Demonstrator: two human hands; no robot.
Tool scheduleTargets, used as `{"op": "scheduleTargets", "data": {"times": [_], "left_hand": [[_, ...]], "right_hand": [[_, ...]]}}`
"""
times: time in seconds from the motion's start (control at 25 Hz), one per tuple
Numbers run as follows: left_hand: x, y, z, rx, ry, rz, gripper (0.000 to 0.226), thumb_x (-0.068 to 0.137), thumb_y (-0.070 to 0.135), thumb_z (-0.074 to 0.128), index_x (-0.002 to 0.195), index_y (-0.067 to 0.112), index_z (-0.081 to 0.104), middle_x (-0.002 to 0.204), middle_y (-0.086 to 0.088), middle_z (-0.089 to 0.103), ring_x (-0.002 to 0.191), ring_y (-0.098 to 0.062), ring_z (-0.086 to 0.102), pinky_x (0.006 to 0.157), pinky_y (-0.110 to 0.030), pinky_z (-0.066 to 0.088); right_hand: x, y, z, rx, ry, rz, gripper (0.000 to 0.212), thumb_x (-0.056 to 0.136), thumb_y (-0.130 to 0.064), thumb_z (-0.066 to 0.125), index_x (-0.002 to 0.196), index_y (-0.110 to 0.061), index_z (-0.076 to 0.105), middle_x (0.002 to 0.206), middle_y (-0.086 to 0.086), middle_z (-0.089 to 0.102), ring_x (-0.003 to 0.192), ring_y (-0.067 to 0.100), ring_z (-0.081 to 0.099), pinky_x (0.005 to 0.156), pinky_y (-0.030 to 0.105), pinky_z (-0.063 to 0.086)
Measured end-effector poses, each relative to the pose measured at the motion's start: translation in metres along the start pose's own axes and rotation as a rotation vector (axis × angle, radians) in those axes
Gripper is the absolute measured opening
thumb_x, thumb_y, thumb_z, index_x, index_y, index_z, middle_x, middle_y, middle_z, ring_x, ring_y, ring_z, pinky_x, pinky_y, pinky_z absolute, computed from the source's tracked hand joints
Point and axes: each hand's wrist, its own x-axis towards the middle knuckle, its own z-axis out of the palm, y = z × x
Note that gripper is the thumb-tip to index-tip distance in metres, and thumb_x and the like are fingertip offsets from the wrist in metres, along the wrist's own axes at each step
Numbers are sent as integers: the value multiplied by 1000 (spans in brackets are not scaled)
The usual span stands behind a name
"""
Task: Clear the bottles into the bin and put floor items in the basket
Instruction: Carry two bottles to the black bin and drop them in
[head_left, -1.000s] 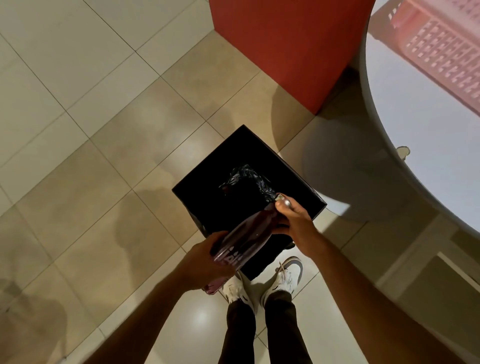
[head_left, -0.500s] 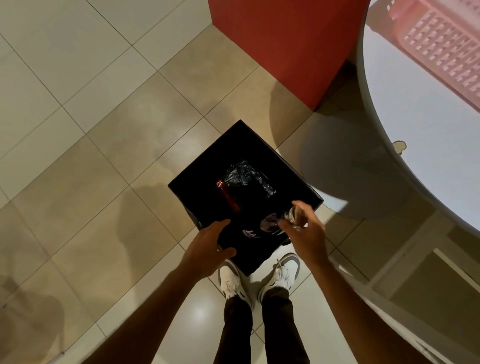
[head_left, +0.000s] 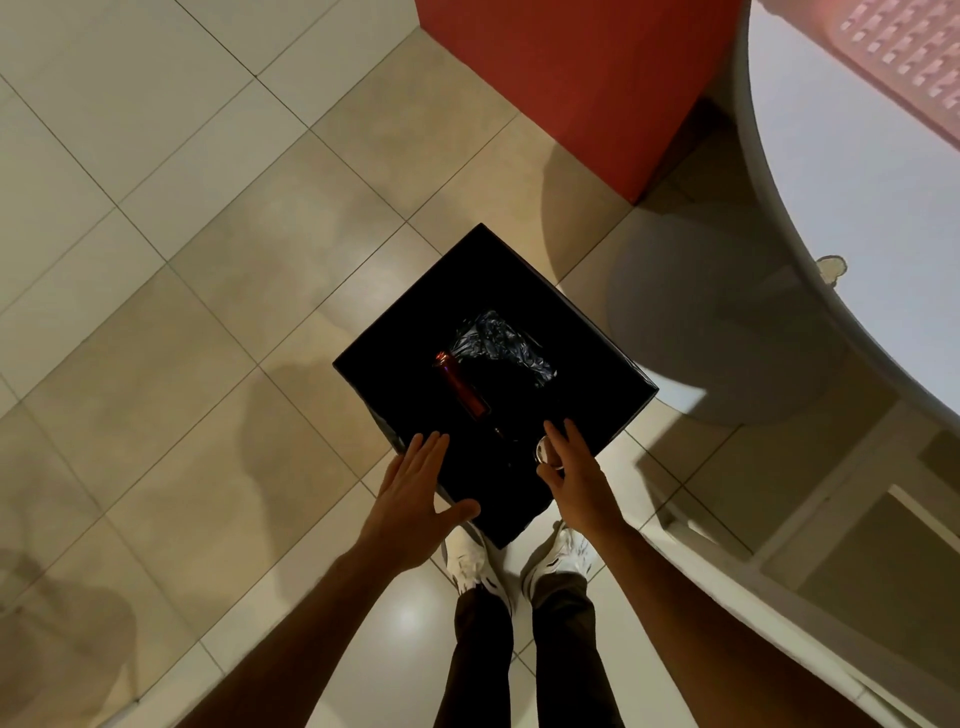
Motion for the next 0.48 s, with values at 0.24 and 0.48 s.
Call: {"op": "scheduleTargets", "data": {"times": [0.24,0.48], "left_hand": [[-24,60,-62,-11,29,82,89,91,61,58,159,35,8,157,20,-8,140,2,-16,116,-31,-8],[-82,167,-139,-60,83,239,86,91,56,60,158,24,17,165,2,20,153,-15,9,123,-39,6]], "right_hand": [[-52,-32,-61,-88,22,46,69,104,-25,52,161,-20,13,169,4,7,156,23,3,122,45,28],[-156,-108,-149,-98,194,-47,69,103,-35,52,160,-29,14,167,-7,13,155,14,4,122,37,14]]}}
